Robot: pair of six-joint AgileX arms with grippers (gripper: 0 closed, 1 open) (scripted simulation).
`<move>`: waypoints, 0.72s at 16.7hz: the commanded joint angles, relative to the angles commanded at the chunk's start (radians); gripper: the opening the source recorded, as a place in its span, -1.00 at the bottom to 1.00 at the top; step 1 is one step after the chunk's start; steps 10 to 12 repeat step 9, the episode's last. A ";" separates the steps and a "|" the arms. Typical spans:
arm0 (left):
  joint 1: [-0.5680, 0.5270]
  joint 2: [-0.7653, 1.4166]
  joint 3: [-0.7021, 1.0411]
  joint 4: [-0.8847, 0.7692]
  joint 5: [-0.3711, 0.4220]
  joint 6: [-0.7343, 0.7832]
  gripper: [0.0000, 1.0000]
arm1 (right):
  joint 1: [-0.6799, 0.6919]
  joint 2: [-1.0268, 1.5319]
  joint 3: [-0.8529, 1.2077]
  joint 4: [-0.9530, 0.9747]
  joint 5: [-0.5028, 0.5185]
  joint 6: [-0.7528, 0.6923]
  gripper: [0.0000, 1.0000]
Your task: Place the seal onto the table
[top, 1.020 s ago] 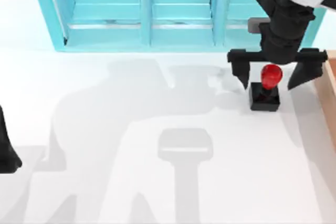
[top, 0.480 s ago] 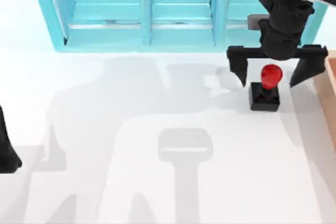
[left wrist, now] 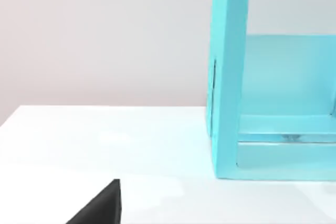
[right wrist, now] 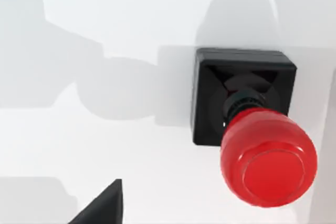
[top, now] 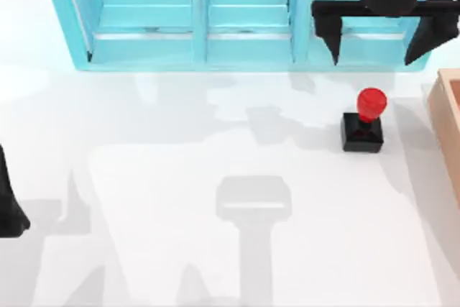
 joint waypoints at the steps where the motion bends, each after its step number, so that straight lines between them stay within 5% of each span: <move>1: 0.000 0.000 0.000 0.000 0.000 0.000 1.00 | 0.000 0.016 0.085 -0.059 0.000 -0.001 1.00; 6: 0.000 0.000 0.000 0.000 0.000 0.000 1.00 | -0.004 0.066 0.358 -0.282 0.001 -0.005 1.00; 12: 0.000 0.000 0.000 0.000 0.000 0.000 1.00 | -0.005 0.073 0.397 -0.319 0.001 -0.006 1.00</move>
